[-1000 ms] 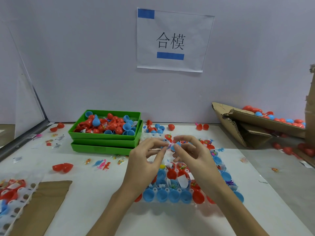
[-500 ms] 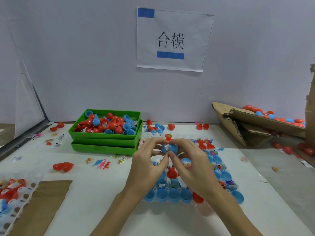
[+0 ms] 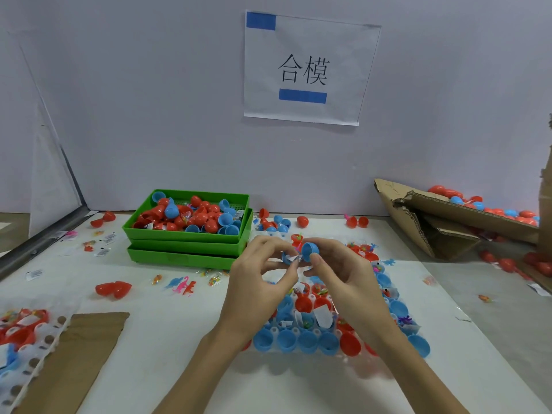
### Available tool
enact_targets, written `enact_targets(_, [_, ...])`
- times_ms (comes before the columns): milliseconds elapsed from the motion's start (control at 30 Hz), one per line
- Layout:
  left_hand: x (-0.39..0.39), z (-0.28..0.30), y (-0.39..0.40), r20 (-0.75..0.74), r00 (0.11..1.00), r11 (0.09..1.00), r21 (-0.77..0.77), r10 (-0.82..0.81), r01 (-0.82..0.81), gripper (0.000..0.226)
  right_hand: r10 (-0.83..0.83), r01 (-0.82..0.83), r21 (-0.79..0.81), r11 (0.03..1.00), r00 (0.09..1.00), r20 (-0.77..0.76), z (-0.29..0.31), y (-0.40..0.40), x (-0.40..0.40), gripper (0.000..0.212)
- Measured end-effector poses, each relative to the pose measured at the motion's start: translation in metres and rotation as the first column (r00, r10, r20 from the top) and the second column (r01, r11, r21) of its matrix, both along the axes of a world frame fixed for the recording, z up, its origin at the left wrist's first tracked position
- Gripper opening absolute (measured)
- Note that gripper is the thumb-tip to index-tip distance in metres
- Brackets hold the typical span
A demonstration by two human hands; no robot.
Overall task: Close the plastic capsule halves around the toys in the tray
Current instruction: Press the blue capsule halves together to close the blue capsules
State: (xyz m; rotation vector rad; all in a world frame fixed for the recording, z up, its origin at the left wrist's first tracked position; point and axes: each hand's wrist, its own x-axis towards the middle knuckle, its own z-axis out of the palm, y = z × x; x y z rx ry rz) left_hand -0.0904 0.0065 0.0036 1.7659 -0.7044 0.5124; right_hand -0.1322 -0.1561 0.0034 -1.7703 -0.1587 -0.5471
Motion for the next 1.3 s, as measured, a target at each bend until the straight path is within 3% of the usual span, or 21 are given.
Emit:
enact_targets(300, [0.002,0.0,0.003,0.159,0.987,0.995,0.099,-0.018,0.002,0.019,0.031,-0.018,0.15,0.989,0.996,-0.083,0.002,0.0,0.0,0.033])
enact_targets(600, [0.002,-0.004,0.002,0.24,0.97,0.995,0.072,0.047,-0.066,0.021,0.046,-0.046,0.015,0.999,0.999,0.013,0.003,0.001,-0.002,0.03])
enact_targets(700, [0.0,-0.005,0.002,0.178,0.981,0.997,0.017,0.075,-0.079,0.023,0.038,-0.035,-0.075,0.997,0.998,0.045,0.002,0.002,-0.002,0.03])
enact_targets(867, [-0.003,-0.002,-0.001,-0.121,0.992,0.979,-0.195,0.027,-0.05,0.032,0.011,-0.001,-0.121,0.993,0.997,0.082,-0.001,0.006,-0.002,0.03])
enact_targets(1067, [-0.001,-0.002,-0.003,-0.217,0.973,0.972,-0.235,-0.075,0.023,0.009,-0.081,0.09,-0.084,0.992,0.99,0.112,-0.005,0.012,-0.002,0.022])
enact_targets(1300, [0.002,-0.002,0.003,-0.247,0.94,0.969,-0.133,-0.235,0.207,0.034,-0.121,0.124,-0.033,0.992,0.989,0.087,-0.003,0.01,-0.001,0.023])
